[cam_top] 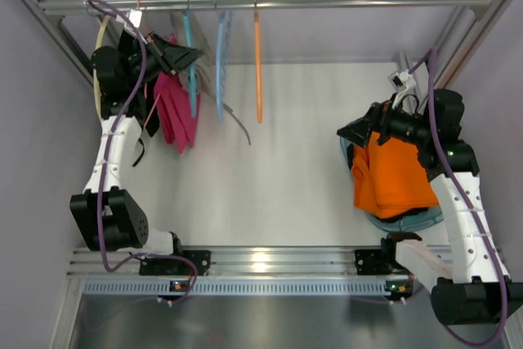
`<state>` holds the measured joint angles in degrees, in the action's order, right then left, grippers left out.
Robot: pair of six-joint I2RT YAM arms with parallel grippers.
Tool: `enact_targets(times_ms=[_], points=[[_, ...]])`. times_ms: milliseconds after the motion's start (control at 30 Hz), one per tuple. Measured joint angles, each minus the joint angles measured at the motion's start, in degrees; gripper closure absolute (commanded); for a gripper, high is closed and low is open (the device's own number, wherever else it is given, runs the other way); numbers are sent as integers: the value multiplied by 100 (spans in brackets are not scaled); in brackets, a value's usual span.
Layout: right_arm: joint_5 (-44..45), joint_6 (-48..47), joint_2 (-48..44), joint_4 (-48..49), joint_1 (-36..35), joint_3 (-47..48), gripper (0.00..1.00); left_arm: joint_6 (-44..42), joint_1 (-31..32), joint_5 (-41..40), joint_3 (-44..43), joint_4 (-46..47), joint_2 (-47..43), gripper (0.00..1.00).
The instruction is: Remove the trousers from the hanger
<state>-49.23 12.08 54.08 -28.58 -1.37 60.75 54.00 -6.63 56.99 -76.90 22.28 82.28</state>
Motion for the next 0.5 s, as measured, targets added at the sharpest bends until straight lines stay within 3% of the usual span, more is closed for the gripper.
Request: enact_targets(times_ms=[233, 500], points=[[0, -11, -4, -9, 0, 0, 1, -109, 61, -46, 326, 328, -96, 100], [0, -24, -114, 94, -28, -2, 1, 901, 96, -225, 1467, 374, -1526, 100]])
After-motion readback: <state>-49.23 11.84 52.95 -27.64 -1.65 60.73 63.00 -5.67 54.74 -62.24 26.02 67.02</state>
